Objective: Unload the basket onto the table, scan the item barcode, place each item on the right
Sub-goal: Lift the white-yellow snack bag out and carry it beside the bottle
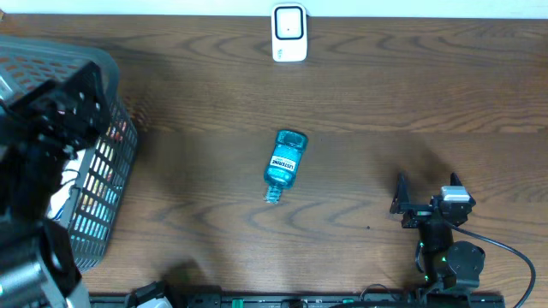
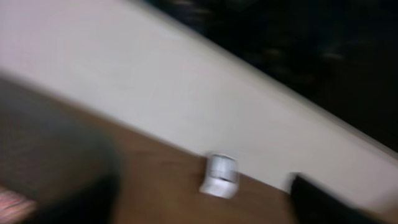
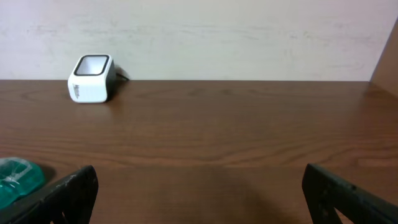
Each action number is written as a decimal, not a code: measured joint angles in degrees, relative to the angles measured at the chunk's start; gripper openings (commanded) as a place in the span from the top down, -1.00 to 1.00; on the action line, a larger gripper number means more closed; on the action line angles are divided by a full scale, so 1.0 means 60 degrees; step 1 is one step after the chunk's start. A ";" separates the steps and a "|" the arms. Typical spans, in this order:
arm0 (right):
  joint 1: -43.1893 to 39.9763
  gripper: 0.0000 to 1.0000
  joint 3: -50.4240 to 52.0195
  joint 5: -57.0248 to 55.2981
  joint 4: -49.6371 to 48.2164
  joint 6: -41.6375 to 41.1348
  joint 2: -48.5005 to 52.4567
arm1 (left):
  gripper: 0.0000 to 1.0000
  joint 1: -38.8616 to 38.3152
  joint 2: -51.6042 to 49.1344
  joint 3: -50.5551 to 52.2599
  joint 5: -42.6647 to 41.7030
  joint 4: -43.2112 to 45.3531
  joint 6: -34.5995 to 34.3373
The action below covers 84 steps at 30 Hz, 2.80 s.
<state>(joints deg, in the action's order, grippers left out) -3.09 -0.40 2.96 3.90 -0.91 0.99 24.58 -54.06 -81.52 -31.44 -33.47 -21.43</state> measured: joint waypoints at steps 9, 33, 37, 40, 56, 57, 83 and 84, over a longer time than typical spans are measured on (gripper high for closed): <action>0.0000 -0.99 0.0000 -0.0004 -0.0007 0.0000 0.0000 | -0.96 0.0572 -0.2470 0.0004 0.5905 -0.2116 -0.0193; 0.0000 -0.98 0.0000 0.0000 0.0000 0.0000 0.0000 | 0.15 0.1461 -0.9373 0.0011 0.4521 -0.3945 -1.2976; 0.0000 -0.98 0.0000 0.0000 0.0000 0.0000 0.0000 | 0.86 0.1461 -0.9632 -0.0018 0.4524 -0.3883 -1.2032; 0.0000 -0.98 0.0000 0.0000 0.0000 0.0000 0.0000 | 0.85 0.1479 -0.9522 -0.0080 0.4539 -0.3697 -1.1114; 0.0000 -0.98 0.0000 -0.0004 0.0000 0.0000 0.0000 | 0.85 0.2025 -0.2146 -0.0463 0.4018 -0.1450 -0.6080; 0.0000 -0.98 0.0000 -0.0004 0.0000 0.0000 0.0000 | 0.84 0.1894 -0.1118 -0.0503 0.3446 -0.1067 -0.5785; 0.0000 -0.99 0.0000 0.0000 -0.0004 0.0000 0.0000 | 0.76 -0.6543 -0.7715 -0.0477 0.3286 -0.5759 0.2688; 0.0000 -0.99 0.0000 0.0000 -0.0004 0.0000 0.0000 | 0.74 -0.6597 -0.7894 -0.0470 0.3297 -0.5756 0.2823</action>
<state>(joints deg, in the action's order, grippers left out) -3.09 -0.40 2.96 3.88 -0.91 0.99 -15.00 -101.43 -84.33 -11.66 -68.01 -4.49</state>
